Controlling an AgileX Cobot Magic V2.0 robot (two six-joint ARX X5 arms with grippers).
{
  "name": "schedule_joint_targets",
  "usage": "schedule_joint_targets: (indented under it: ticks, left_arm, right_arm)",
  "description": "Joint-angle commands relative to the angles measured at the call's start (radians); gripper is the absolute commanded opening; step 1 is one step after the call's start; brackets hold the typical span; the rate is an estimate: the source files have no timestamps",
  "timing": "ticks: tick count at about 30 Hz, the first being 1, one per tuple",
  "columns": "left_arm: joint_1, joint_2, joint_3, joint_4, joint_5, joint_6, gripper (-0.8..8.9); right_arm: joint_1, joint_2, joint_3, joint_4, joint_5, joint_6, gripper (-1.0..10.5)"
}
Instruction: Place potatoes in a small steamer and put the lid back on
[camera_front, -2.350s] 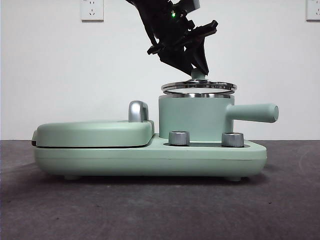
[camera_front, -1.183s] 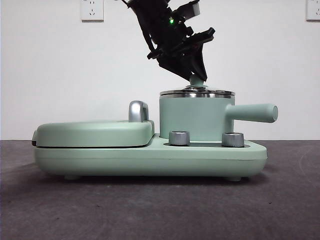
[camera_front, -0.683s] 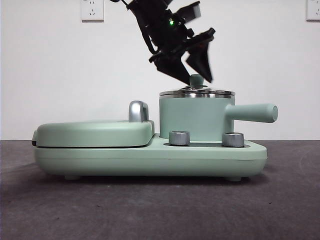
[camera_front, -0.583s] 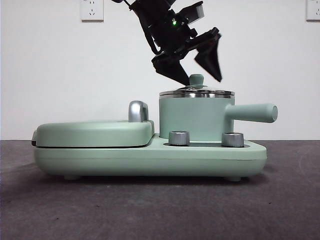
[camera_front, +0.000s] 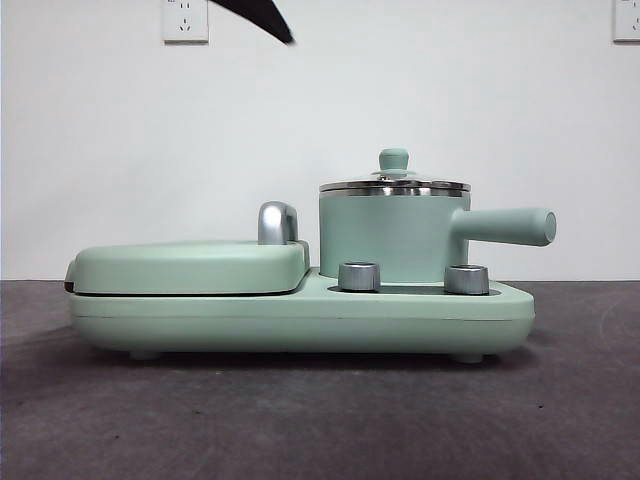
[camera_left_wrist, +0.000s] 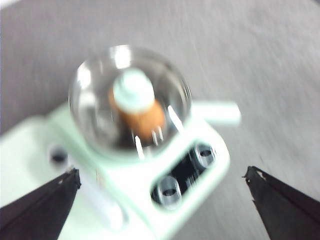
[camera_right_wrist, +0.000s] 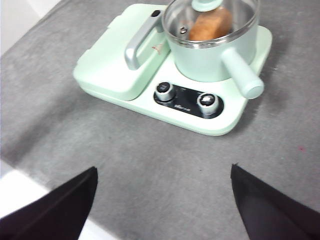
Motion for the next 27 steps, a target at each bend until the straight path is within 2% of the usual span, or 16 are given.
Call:
schedule_joint_targets:
  ticks: [1,10,15,22,27]
  left_arm:
    - [-0.008,-0.063,0.005,-0.045,0.002,-0.022,5.62]
    - [-0.008,-0.463,-0.447,-0.062,0.002,-0.033,5.62]
    - [-0.008,-0.647,-0.705,-0.011,0.002,-0.103,5.62]
    - [-0.007,-0.985,-1.075,0.234,0.002,-0.256,5.60]
    - [-0.006,-1.170,-1.195,0.282,-0.012,-0.336,5.59]
  right_arm:
    - [0.006,0.006,0.008,0.016,-0.027,0.003,4.2]
    - [0.006,0.006,0.008,0.034,-0.040,-0.020,4.2]
    - [0.006,0.009,0.008,0.072,-0.117,-0.050,4.2]
    - [0.006,0.034,0.008,0.079,-0.121,-0.066,4.2]
    - [0.006,0.057,0.008,0.102,-0.121,-0.069,4.2]
